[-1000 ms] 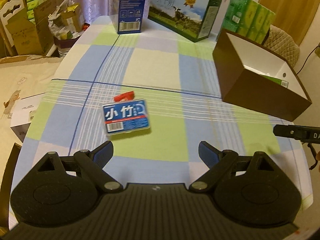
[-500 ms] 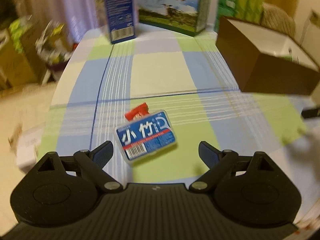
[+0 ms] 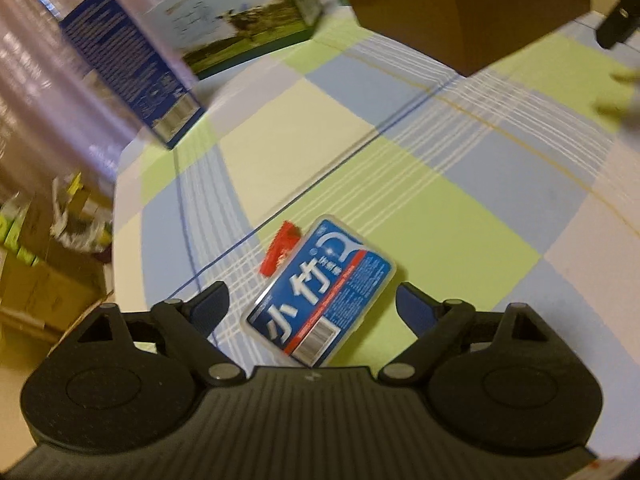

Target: Organize objects

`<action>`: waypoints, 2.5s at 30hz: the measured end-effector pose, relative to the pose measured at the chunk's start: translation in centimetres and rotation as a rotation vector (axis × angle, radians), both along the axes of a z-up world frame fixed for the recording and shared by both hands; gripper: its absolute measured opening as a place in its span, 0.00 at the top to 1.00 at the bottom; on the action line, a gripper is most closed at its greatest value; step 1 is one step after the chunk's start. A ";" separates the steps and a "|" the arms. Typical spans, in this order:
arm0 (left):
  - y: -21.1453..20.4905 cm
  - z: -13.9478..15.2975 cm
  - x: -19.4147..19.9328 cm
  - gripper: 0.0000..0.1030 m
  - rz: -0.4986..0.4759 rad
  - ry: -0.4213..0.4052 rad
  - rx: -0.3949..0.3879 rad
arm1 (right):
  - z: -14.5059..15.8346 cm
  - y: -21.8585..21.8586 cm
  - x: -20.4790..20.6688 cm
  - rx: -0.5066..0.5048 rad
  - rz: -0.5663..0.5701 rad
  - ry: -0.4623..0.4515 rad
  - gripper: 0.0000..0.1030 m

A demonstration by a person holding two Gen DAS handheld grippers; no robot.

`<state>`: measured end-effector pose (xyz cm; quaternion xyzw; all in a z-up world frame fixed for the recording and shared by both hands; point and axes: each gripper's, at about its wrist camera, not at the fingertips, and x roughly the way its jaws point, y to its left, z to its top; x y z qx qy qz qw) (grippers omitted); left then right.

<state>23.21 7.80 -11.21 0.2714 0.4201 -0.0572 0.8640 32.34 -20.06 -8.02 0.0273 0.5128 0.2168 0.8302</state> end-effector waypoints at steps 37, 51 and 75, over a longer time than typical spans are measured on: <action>3.6 0.6 -0.9 0.44 0.301 0.188 -0.330 | -2.0 6.0 0.5 -0.018 0.133 0.060 0.25; 10.0 2.1 -1.5 0.44 0.692 0.127 -0.379 | -2.6 18.7 -1.7 0.003 0.498 -0.025 0.25; 13.5 1.6 0.6 0.44 0.834 0.105 -0.410 | -7.4 30.6 -2.2 -0.097 0.696 -0.148 0.64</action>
